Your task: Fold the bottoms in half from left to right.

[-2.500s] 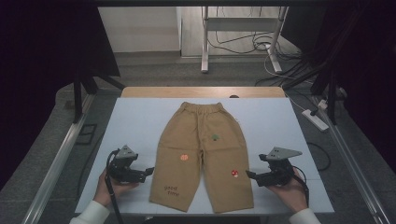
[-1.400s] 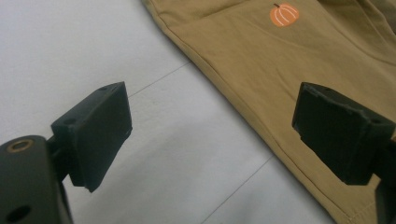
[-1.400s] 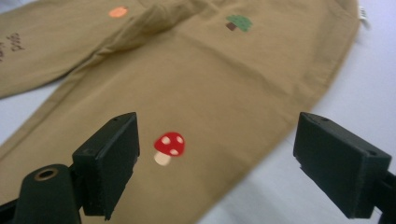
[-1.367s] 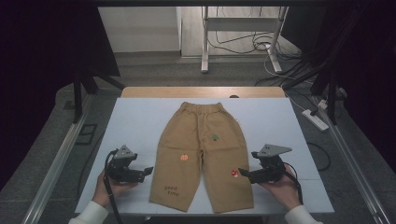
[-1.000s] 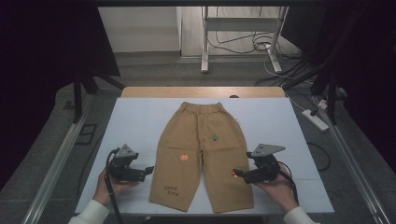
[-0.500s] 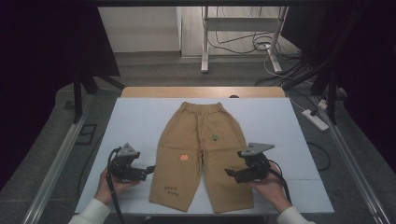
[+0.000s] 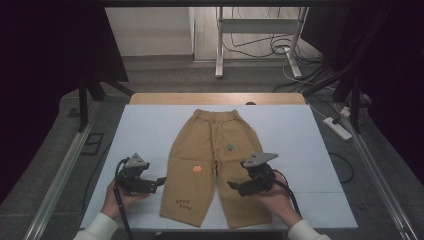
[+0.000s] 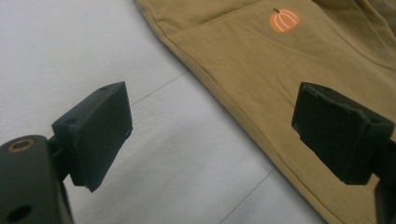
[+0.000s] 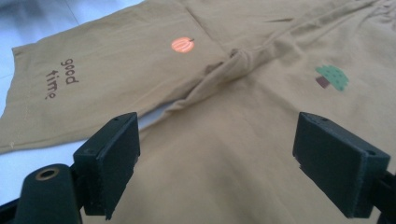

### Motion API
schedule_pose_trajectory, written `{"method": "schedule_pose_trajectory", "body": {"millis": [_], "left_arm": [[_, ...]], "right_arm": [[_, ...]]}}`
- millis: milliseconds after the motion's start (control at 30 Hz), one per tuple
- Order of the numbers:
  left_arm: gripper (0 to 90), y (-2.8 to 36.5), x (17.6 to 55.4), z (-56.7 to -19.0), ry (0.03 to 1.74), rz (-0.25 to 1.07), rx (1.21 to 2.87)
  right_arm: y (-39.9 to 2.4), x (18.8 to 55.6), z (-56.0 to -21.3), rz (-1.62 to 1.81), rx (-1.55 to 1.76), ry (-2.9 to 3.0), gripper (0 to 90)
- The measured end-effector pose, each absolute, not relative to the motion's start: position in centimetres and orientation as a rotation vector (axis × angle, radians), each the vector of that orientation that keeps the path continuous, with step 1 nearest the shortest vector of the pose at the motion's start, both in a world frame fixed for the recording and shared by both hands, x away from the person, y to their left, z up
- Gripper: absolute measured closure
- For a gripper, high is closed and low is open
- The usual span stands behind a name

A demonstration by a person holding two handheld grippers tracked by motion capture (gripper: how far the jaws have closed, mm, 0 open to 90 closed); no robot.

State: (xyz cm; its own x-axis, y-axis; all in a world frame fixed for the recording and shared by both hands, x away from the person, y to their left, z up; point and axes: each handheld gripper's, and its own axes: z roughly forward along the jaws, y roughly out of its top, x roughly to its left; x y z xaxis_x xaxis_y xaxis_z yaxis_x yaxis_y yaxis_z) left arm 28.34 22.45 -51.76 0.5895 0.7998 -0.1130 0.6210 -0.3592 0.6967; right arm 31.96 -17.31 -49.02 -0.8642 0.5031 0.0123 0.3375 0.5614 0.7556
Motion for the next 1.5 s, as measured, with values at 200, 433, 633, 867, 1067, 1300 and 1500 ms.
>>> {"method": "schedule_pose_trajectory", "body": {"millis": [200,433,633,867,1067,1300,1500], "left_arm": [[12.2,22.5,28.4,-51.8,1.125,0.319,2.099],[12.2,22.4,28.4,-51.7,1.123,0.323,2.097],[12.2,22.3,28.4,-51.7,1.121,0.321,2.098],[12.2,22.4,28.3,-51.7,1.121,0.331,2.097],[12.2,22.5,28.3,-51.7,1.121,0.327,2.095],[12.2,22.5,28.3,-51.7,1.125,0.327,2.092],[12.2,22.4,28.3,-51.7,1.121,0.327,2.096]], "right_arm": [[-16.3,32.2,-49.0,1.198,0.697,2.595,15.3],[-14.7,32.3,-49.1,1.200,0.665,2.613,15.3],[-13.8,32.3,-49.0,1.210,0.651,2.618,15.3],[-12.5,32.3,-49.1,1.207,0.626,2.641,15.3],[-11.2,32.3,-49.5,1.200,0.605,2.665,15.3],[-9.9,32.2,-49.8,1.186,0.583,2.690,15.3],[-8.6,32.0,-50.2,1.167,0.557,2.716,15.3]]}}
